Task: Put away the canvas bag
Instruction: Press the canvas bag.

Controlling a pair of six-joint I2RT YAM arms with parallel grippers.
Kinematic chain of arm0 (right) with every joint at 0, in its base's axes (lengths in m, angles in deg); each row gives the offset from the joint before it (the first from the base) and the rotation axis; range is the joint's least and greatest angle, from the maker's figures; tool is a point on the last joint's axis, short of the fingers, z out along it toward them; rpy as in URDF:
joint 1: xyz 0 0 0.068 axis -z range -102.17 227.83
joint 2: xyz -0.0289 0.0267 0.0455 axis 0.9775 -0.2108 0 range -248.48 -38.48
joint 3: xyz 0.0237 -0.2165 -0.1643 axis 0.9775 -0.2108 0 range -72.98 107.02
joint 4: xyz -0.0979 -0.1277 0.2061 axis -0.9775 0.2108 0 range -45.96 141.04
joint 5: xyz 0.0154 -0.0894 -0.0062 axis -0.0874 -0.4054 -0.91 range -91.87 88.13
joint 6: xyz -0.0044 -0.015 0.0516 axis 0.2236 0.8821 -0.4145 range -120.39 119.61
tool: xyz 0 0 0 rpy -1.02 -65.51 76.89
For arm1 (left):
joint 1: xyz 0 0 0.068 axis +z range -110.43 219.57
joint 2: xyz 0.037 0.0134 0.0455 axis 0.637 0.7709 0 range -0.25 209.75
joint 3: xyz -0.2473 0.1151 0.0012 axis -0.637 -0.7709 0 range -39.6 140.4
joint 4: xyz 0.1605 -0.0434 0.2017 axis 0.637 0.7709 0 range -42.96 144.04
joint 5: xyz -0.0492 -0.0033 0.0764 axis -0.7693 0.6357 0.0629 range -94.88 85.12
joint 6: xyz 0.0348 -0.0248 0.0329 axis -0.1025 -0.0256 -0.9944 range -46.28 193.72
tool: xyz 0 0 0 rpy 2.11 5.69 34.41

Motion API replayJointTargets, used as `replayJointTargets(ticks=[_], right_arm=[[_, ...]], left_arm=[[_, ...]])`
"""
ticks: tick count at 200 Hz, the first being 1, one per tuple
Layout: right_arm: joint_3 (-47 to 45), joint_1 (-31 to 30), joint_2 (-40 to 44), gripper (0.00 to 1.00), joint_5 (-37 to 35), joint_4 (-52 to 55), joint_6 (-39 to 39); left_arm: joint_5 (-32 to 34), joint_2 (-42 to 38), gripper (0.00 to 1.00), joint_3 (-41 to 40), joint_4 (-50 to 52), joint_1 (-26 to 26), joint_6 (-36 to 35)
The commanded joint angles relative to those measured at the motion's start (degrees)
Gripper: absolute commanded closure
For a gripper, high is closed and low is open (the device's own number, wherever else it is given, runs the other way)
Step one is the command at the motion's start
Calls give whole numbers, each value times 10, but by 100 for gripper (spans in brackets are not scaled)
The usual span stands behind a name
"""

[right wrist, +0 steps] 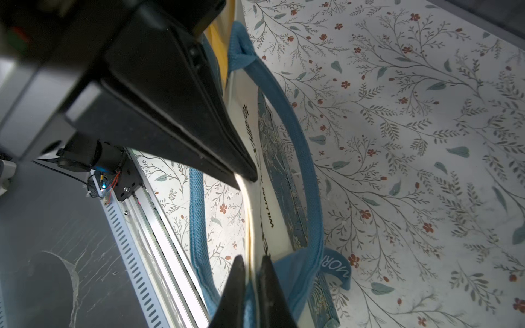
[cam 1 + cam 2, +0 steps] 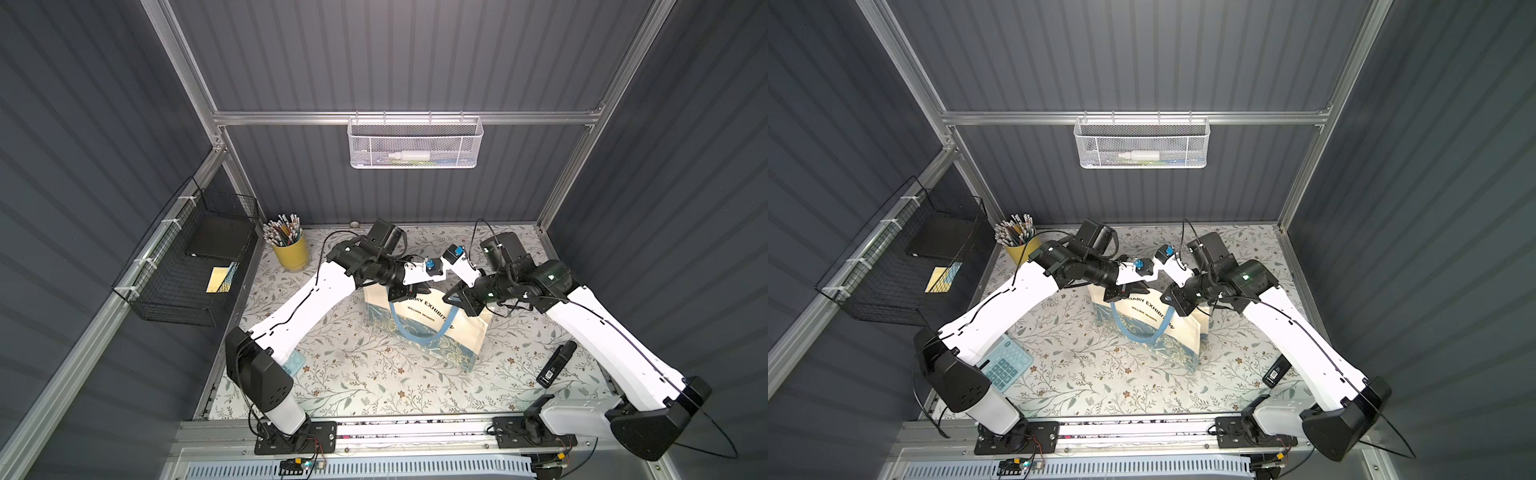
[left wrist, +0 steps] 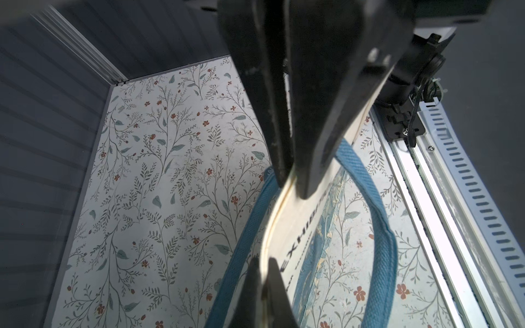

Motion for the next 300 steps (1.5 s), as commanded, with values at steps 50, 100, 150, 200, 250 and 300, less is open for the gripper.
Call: replayJointTargets(ticks=[50,100,150,200,250,300], right_arm=[[26,-3,0,58,-25,-96,-18],[-110,-1,92,19,-18,-182,-81],[-197,6,169,14,-10,-219,-116],[-281,36,254,10,-36,-288,-121],[-293,71,263,10,-49,-308,-110],[-278,92,249,11,17,-295,-64]], left_arm=[[43,-10,100,-25,23,2,-24],[28,-57,100,-68,-63,38,27],[-44,-68,100,-51,-72,82,25],[-134,-56,100,2,11,108,-22],[-154,-78,100,-11,52,108,-67],[-184,-69,100,-7,92,108,-89]])
